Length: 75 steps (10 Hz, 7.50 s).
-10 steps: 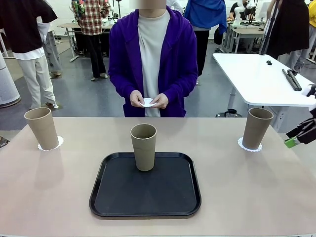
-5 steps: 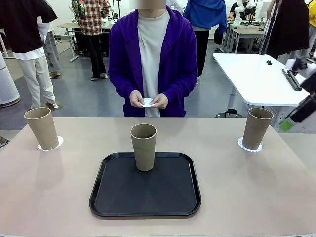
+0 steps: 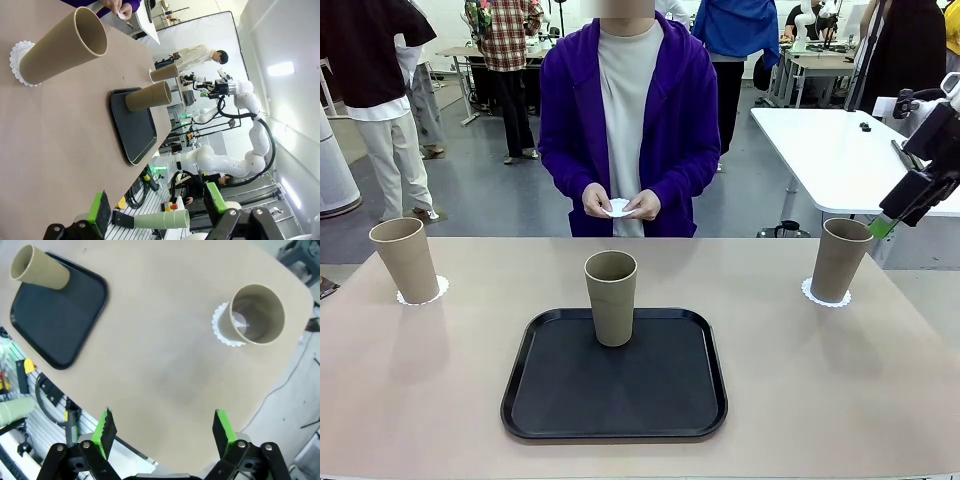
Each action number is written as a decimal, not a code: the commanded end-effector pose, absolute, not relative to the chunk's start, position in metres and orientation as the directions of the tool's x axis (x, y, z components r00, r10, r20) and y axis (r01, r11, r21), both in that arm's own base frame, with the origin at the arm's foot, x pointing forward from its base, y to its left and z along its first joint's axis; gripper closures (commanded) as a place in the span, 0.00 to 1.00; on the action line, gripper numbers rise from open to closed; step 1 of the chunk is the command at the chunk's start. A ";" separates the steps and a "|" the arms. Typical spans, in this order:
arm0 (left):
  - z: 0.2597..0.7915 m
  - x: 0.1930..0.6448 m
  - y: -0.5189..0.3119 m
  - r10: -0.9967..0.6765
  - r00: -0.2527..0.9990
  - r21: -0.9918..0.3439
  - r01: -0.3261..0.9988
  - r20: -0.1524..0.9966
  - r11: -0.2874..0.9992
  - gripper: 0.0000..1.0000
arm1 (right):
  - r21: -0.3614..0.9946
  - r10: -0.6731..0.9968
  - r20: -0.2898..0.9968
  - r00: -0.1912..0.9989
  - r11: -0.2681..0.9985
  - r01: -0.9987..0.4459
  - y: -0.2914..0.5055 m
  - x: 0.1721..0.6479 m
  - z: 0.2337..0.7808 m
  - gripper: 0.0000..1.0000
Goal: Place coasters on the table and set cups on them.
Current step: Take one Reusable plastic cup from the Flat Tray and place it on a coaster set by the human.
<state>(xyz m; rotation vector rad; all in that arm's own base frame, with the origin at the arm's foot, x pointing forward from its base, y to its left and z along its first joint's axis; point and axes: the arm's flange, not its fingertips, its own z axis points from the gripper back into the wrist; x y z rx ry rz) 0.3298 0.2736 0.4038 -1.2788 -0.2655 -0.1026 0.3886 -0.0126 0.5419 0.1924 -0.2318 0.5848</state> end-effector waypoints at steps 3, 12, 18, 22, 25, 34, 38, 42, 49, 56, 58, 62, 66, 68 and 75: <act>0.406 0.329 0.275 0.079 0.963 -0.933 0.224 0.256 0.282 0.00 | 0.113 0.559 0.288 0.777 0.786 -0.608 -0.014 0.380 0.546 0.00; 0.406 0.329 0.275 0.079 0.963 -0.933 0.224 0.256 0.282 0.00 | 0.113 0.559 0.288 0.777 0.786 -0.608 -0.014 0.380 0.546 0.00; 0.406 0.329 0.275 0.079 0.963 -0.933 0.224 0.256 0.282 0.00 | 0.123 0.097 0.162 0.982 0.985 -0.118 -0.049 0.362 0.513 0.00; 0.406 0.329 0.275 0.079 0.963 -0.933 0.224 0.256 0.282 0.00 | 0.696 0.114 0.172 0.978 0.689 -0.203 -0.115 0.363 0.523 0.00; 0.406 0.329 0.275 0.079 0.963 -0.933 0.224 0.256 0.282 0.00 | 0.937 0.009 0.189 0.982 0.297 -0.183 -0.203 0.357 0.507 0.00; 0.406 0.329 0.275 0.079 0.963 -0.933 0.224 0.256 0.282 0.00 | 0.997 -0.109 0.023 0.994 0.079 -0.014 -0.267 0.350 0.401 0.00; 0.406 0.329 0.275 0.079 0.963 -0.933 0.224 0.256 0.282 0.00 | 0.997 -0.123 0.035 0.992 0.074 -0.026 -0.270 0.351 0.399 0.00; 0.406 0.329 0.275 0.079 0.963 -0.933 0.224 0.256 0.282 0.00 | 0.997 -0.123 0.035 0.992 0.074 -0.026 -0.270 0.351 0.399 0.00; 0.406 0.329 0.275 0.079 0.963 -0.933 0.224 0.256 0.282 0.00 | 0.997 -0.123 0.035 0.992 0.074 -0.026 -0.270 0.351 0.399 0.00; 0.406 0.329 0.275 0.079 0.963 -0.933 0.224 0.256 0.282 0.00 | 0.997 -0.123 0.035 0.992 0.074 -0.026 -0.270 0.351 0.399 0.00; 0.406 0.329 0.275 0.079 0.963 -0.933 0.224 0.256 0.282 0.00 | 0.997 -0.123 0.035 0.992 0.074 -0.026 -0.270 0.351 0.399 0.00; 0.406 0.329 0.275 0.079 0.963 -0.933 0.224 0.256 0.282 0.00 | 0.997 -0.123 0.035 0.992 0.074 -0.026 -0.270 0.351 0.399 0.00; 0.406 0.329 0.275 0.079 0.963 -0.933 0.224 0.256 0.282 0.00 | 0.996 -0.124 0.035 0.992 0.087 -0.024 -0.270 0.351 0.398 0.00; 0.406 0.329 0.275 0.079 0.963 -0.933 0.224 0.256 0.282 0.00 | 0.976 -0.052 0.061 0.997 0.211 -0.049 -0.258 0.350 0.442 0.00; 0.406 0.329 0.275 0.079 0.963 -0.933 0.224 0.256 0.282 0.00 | 0.346 0.478 0.100 0.872 0.806 -0.481 0.103 0.373 0.559 0.00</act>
